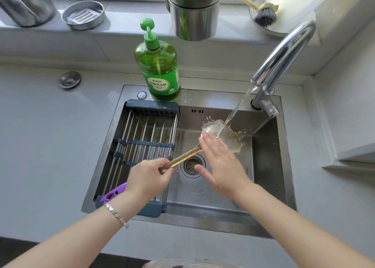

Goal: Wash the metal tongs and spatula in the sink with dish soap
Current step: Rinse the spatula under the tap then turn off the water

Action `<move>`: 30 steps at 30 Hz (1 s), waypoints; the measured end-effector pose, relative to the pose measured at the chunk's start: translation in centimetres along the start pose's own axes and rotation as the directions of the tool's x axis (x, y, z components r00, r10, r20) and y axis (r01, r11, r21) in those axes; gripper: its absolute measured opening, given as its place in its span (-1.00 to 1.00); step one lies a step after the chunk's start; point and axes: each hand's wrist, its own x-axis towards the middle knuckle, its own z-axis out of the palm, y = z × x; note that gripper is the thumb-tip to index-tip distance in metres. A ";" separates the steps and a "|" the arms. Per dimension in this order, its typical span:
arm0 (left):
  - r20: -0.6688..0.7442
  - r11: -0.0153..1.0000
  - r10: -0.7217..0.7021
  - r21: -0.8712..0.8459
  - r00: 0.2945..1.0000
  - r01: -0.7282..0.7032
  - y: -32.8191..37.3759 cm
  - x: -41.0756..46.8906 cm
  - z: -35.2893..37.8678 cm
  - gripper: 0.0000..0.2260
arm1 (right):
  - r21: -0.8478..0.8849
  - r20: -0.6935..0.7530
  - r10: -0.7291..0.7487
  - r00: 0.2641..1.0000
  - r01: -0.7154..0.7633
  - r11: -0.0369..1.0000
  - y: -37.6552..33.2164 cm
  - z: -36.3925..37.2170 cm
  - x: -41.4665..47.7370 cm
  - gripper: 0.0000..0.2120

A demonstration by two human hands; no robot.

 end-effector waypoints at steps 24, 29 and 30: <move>0.057 0.996 -0.087 0.014 0.995 0.087 4.0 0.5 0.6 -0.80 | 0.022 0.103 0.030 0.994 -0.033 0.999 1.7 -1.1 2.3 -0.15; 0.089 0.995 -0.079 0.074 0.993 0.073 6.0 1.6 0.2 -0.81 | 0.077 -0.165 0.076 0.983 -0.064 0.995 2.6 -1.4 1.2 -0.46; 0.085 0.995 -0.074 0.077 0.994 0.068 6.4 1.9 0.1 -0.80 | 0.064 -0.244 0.054 0.968 -0.039 0.997 2.3 -1.1 0.8 -0.52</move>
